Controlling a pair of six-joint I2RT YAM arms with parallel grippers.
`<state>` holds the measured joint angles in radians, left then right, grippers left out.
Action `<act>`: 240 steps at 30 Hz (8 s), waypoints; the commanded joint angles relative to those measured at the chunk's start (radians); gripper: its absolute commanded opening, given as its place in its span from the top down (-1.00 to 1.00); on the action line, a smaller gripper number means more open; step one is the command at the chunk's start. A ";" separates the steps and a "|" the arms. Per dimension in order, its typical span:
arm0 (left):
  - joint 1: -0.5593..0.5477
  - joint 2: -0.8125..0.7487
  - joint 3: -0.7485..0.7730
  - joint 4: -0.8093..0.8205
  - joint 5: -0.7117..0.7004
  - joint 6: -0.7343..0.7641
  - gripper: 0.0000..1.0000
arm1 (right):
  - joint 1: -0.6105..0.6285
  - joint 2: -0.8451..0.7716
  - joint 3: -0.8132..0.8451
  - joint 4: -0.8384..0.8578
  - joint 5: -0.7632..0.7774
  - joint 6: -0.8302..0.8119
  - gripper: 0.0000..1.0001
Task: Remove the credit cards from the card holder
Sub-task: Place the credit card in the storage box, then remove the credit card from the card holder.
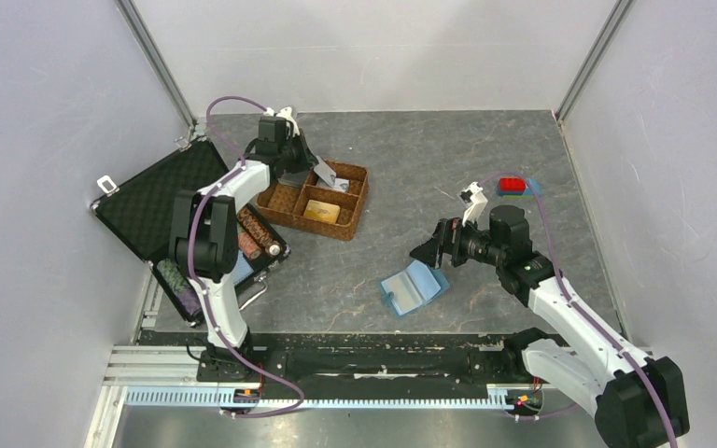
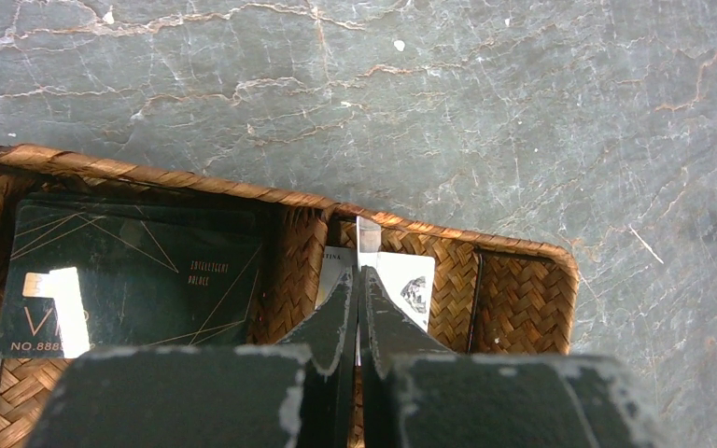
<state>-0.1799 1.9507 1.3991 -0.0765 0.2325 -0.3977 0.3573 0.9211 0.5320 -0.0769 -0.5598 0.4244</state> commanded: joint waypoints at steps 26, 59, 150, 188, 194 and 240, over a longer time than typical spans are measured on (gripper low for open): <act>0.003 0.036 0.135 -0.063 -0.055 0.113 0.55 | 0.001 0.022 0.051 0.032 -0.002 -0.016 -0.96; -0.412 -0.498 -0.320 -0.302 0.075 -0.116 0.30 | 0.162 -0.009 -0.070 0.028 0.121 0.026 0.20; -0.746 -0.495 -0.790 0.107 -0.036 -0.557 0.95 | 0.620 0.335 -0.052 0.069 0.729 -0.070 -0.28; -0.747 -0.533 -0.784 -0.029 -0.120 -0.524 0.95 | 0.637 0.214 -0.029 -0.068 0.977 -0.075 -0.37; -0.746 -0.535 -0.782 -0.040 -0.129 -0.513 0.95 | 0.635 0.177 -0.012 -0.122 1.021 -0.080 -0.35; -0.747 -0.319 -0.778 0.472 -0.145 -0.595 0.24 | 0.302 0.226 -0.247 0.191 0.472 -0.008 0.55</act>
<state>-0.9226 1.6016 0.6731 0.2344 0.1547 -0.9585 0.6651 1.1316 0.3260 0.0834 -0.0719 0.3969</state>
